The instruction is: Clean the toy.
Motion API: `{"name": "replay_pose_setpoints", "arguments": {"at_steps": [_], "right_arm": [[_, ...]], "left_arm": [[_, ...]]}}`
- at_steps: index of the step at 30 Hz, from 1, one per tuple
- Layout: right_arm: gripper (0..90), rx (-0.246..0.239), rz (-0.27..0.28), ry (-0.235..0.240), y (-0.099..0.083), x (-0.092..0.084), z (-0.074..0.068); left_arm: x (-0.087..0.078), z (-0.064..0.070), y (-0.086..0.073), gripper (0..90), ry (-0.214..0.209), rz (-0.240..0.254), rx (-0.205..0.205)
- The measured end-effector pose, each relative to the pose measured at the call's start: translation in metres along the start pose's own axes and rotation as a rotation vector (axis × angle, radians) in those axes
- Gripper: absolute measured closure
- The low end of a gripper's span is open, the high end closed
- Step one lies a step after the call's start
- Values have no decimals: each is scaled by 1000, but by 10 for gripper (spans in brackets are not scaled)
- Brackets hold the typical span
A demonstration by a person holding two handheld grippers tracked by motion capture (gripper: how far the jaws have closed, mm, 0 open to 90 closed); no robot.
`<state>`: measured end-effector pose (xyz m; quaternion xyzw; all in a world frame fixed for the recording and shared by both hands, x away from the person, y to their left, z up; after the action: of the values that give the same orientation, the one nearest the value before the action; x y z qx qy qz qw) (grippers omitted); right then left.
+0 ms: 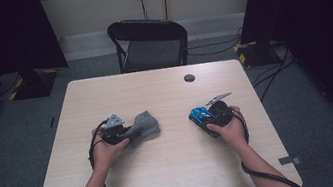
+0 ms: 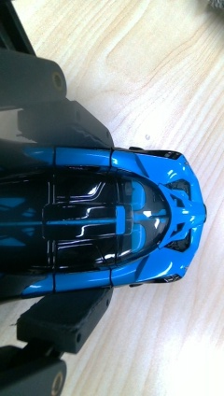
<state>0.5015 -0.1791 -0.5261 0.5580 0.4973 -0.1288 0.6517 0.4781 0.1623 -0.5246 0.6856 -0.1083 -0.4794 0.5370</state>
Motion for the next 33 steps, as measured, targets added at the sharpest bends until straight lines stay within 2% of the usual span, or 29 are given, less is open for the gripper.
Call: {"name": "replay_pose_setpoints", "arguments": {"at_steps": [14, 19, 23, 29, 33], "right_arm": [[274, -22, 14, -3, 3, 4, -1], [271, -22, 14, 3, 2, 4, 0], [262, -32, 22, 7, 2, 4, 0], [207, -46, 28, 11, 2, 4, 3], [177, -46, 24, 10, 3, 3, 4]], "left_arm": [[-3, -12, -6, 668, 28, -2, -26], [-4, -13, -6, 644, 35, -9, -14], [-4, -15, -7, 598, 52, -4, -13], [-6, -17, -8, 509, 75, -14, 14], [-7, -18, -7, 385, 99, -16, 4]]}}
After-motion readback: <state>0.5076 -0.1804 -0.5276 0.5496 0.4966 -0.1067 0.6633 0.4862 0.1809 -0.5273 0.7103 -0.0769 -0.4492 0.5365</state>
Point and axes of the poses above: each handheld gripper's, and its own axes: x roughly forward along the jaws, y roughly out of its top, z roughly to its right, the point moved 5 cm from there along x, roughly forward along the jaws, and after that the axes turned 7 degrees about x, right-handed, at the moved point
